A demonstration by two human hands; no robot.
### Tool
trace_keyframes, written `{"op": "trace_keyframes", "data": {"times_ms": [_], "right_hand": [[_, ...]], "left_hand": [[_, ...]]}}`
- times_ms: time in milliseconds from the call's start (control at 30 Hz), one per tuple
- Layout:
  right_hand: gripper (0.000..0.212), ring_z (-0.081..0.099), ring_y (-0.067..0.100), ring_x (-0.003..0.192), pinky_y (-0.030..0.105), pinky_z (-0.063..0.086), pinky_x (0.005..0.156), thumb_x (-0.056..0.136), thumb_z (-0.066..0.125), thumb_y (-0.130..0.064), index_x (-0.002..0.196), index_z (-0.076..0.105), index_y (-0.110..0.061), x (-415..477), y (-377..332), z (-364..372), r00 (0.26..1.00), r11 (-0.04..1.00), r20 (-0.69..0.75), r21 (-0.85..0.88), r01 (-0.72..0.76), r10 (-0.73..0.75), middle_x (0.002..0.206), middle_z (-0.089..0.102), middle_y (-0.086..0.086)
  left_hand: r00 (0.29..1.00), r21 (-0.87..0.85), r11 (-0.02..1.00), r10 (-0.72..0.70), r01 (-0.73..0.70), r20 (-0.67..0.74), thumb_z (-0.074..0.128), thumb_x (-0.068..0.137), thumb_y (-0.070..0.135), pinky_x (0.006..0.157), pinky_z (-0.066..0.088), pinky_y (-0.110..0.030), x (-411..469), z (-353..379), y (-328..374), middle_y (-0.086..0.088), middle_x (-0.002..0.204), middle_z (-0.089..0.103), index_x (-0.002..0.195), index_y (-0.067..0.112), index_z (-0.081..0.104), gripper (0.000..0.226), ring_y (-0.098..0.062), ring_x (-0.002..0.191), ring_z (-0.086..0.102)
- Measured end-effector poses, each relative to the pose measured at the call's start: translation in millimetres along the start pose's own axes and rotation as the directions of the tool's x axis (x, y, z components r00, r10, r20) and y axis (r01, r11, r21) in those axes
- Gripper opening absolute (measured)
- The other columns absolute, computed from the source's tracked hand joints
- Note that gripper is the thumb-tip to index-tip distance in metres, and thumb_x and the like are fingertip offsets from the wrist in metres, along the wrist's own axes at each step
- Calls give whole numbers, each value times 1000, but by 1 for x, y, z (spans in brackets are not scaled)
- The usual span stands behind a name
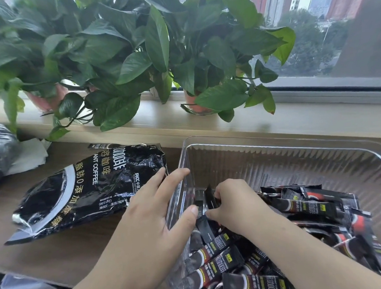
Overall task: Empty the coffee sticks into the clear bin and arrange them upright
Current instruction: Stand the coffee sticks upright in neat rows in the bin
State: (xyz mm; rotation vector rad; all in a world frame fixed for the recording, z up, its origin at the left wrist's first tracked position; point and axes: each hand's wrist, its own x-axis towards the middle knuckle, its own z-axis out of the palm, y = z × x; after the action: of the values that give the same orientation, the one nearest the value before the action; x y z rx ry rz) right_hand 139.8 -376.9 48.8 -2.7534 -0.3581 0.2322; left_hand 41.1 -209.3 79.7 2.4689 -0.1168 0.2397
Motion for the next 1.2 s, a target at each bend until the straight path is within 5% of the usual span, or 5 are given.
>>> {"op": "trace_keyframes", "data": {"times_ms": [233, 500, 867, 1033, 1200], "right_hand": [[33, 70, 14, 57, 27, 57, 64, 87, 75, -40, 104, 56, -20, -3, -7, 5, 991, 977, 133, 209, -44, 16, 68, 73, 3], [22, 73, 11, 60, 27, 61, 58, 85, 80, -24, 97, 64, -17, 0, -3, 5, 997, 878, 73, 475, -62, 31, 72, 75, 2], [29, 66, 16, 76, 32, 54, 65, 82, 70, -17, 106, 54, -22, 3, 1, 4, 1000, 956, 0, 293, -6, 6, 85, 68, -1], [8, 63, 17, 80, 29, 54, 69, 87, 64, -25, 89, 71, -22, 2, 0, 8, 996, 990, 60, 129, 65, -73, 82, 65, -7], [41, 66, 23, 79, 34, 54, 67, 89, 63, -51, 85, 69, -11, 3, -3, 10, 999, 999, 24, 1, 49, -49, 82, 71, 4]], "left_hand": [[1000, -18, 1000, -4, 4, -5, 29, 71, 78, 112, 15, -20, 0, 0, 0, 33, 156, 14, 136, 71, 17, 66, 15, 143, 6], [1000, -27, 999, 21, -21, -16, 30, 73, 78, 111, 19, -21, 0, 1, -2, 35, 154, 18, 137, 69, 20, 66, 17, 142, 8], [999, -43, 999, 32, -32, -13, 32, 73, 76, 105, 21, -14, 0, 2, -3, 41, 150, 19, 135, 71, 20, 64, 23, 138, 8], [999, -43, 998, 37, -37, -12, 32, 74, 74, 106, 21, -15, -1, 2, -2, 40, 151, 19, 137, 69, 22, 64, 21, 139, 9], [999, -42, 999, 32, -33, -21, 32, 75, 74, 111, 20, -19, 0, 2, -2, 37, 152, 21, 138, 67, 24, 65, 19, 140, 11]]}}
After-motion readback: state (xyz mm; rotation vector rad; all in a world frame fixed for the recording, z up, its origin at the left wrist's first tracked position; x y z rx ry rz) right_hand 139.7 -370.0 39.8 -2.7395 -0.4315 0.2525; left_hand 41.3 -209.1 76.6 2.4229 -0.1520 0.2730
